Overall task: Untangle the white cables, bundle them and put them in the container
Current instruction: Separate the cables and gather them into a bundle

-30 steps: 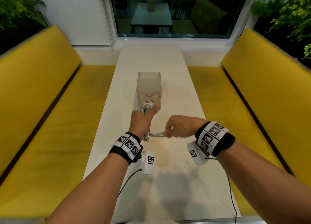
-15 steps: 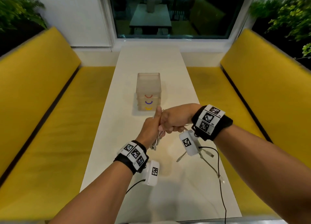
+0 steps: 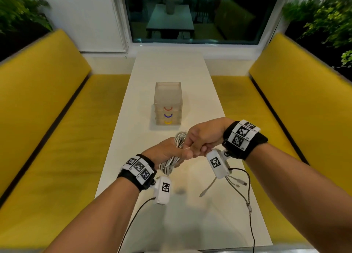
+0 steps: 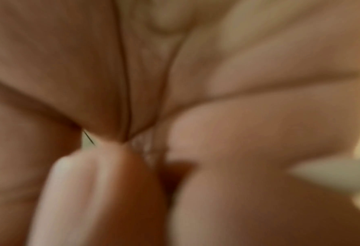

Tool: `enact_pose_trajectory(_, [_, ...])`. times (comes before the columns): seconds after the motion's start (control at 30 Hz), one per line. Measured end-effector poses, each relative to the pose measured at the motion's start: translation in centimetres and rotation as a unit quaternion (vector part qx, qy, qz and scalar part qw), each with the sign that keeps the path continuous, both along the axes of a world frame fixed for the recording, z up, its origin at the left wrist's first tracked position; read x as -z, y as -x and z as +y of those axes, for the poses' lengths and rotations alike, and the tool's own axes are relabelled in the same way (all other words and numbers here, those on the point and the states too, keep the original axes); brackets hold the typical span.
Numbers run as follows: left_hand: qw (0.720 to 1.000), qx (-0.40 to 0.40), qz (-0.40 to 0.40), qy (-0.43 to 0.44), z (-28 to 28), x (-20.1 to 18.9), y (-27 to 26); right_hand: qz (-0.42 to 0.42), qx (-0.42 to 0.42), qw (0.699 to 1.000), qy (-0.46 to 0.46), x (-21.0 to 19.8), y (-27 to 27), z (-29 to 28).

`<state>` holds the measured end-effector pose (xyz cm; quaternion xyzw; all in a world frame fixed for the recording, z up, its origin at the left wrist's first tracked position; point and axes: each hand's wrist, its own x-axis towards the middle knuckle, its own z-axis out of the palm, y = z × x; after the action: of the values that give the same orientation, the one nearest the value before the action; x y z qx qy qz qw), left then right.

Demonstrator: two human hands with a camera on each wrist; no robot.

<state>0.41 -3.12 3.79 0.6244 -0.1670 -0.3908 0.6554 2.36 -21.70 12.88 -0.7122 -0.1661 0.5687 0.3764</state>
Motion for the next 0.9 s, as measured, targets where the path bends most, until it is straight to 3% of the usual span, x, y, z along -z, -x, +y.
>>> enact_pose_trajectory(0.23, [0.973,0.018,-0.097,-0.209,-0.7,-0.6,-0.1,-0.092,-0.008,0.989,0.118,0.9,-0.4,0.6])
enact_pose_trajectory(0.43, [0.969,0.035,-0.098,-0.222,-0.2,-1.1,-0.3,-0.15,0.044,0.979,0.13,2.2,0.2,0.9])
enact_pose_trajectory(0.6, [0.95,0.038,-0.113,-0.289,0.6,-1.1,-0.8,-0.202,0.081,0.968,0.121,2.7,-0.1,-0.2])
enact_pose_trajectory(0.77, [0.979,-0.04,-0.035,-0.197,1.4,0.4,-0.5,-0.177,0.181,0.966,0.058,3.6,-0.1,-2.5])
enact_pose_trajectory(0.9, [0.987,-0.11,0.003,-0.121,2.3,1.3,-0.5,-0.151,0.259,0.954,0.014,4.1,0.0,-4.5])
